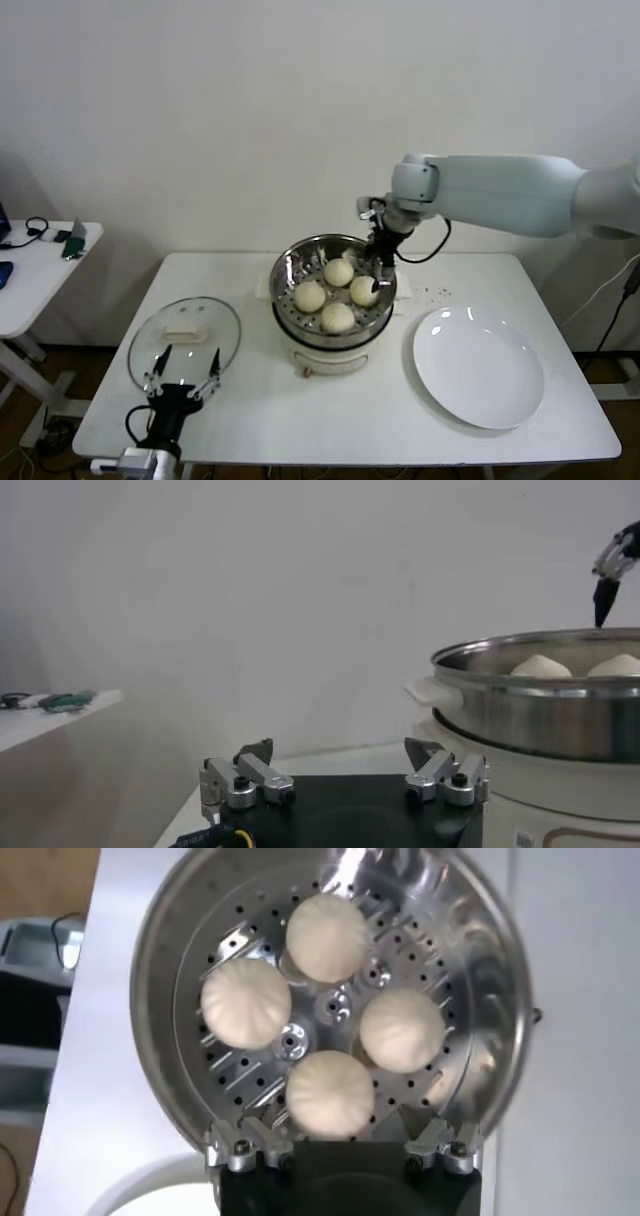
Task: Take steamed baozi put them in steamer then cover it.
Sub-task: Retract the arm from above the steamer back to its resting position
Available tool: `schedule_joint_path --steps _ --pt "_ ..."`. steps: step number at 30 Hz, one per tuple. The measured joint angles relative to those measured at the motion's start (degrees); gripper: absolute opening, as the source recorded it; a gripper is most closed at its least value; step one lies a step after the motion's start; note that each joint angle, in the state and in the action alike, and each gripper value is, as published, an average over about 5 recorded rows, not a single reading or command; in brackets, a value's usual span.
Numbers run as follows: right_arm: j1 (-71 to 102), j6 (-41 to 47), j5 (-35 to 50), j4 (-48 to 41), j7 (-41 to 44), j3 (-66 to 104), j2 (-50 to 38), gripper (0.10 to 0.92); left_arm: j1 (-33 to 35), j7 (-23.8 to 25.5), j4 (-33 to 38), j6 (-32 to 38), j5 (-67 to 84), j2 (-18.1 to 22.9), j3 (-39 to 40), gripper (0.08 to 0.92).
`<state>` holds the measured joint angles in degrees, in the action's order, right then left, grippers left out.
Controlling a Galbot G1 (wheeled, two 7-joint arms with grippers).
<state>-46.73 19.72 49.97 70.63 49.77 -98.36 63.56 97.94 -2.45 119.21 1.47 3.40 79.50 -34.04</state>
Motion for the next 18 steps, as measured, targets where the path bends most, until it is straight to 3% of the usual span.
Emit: schedule_joint_path --steps 9,18 --pt "6.06 -6.59 -3.28 7.21 -13.71 10.46 -12.85 0.823 -1.13 -0.19 -0.13 0.92 0.28 0.12 -0.07 0.823" --pt "26.52 -12.83 -7.05 14.18 -26.63 34.26 -25.24 0.823 -1.55 -0.12 0.71 1.22 -0.91 0.74 0.10 0.823"
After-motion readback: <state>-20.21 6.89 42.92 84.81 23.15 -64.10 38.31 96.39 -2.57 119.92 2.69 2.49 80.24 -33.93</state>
